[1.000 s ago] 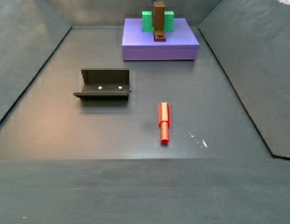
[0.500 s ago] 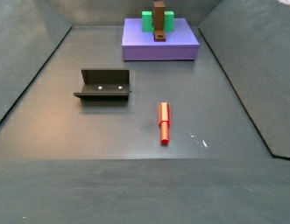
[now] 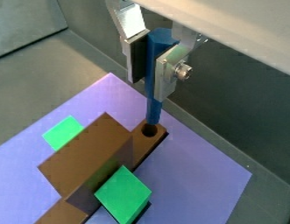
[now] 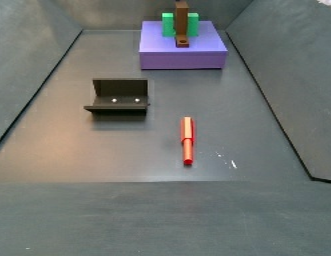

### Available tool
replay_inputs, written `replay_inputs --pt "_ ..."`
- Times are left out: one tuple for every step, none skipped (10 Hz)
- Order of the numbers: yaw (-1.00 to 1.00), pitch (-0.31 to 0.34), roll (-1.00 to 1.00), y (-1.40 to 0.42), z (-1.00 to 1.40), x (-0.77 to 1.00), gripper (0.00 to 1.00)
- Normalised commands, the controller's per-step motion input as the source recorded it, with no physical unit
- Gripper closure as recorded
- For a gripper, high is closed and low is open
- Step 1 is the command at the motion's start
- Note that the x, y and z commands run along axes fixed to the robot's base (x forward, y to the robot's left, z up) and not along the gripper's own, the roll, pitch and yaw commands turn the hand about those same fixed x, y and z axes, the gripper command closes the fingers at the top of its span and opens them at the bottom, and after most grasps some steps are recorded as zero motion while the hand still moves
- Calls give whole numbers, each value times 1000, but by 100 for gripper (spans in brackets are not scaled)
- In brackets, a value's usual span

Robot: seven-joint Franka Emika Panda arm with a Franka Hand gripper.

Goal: Pick up the blue object. Move up. Place the blue object on the fixture. Regrasp the blue object. Move to above the board. Insert the blue object.
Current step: Insert the blue object.

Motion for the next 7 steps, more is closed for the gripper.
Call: replay_inputs --pt "0 -6 -24 0 -269 0 100" --pt "0 0 -14 34 -266 97 100" --pt "0 0 0 177 -320 203 100" --pt "0 0 0 157 -314 37 100" --pt "0 0 0 66 -271 0 100" --pt "0 -40 -16 0 -314 -11 100" --pt "0 -19 -30 0 -223 -17 100"
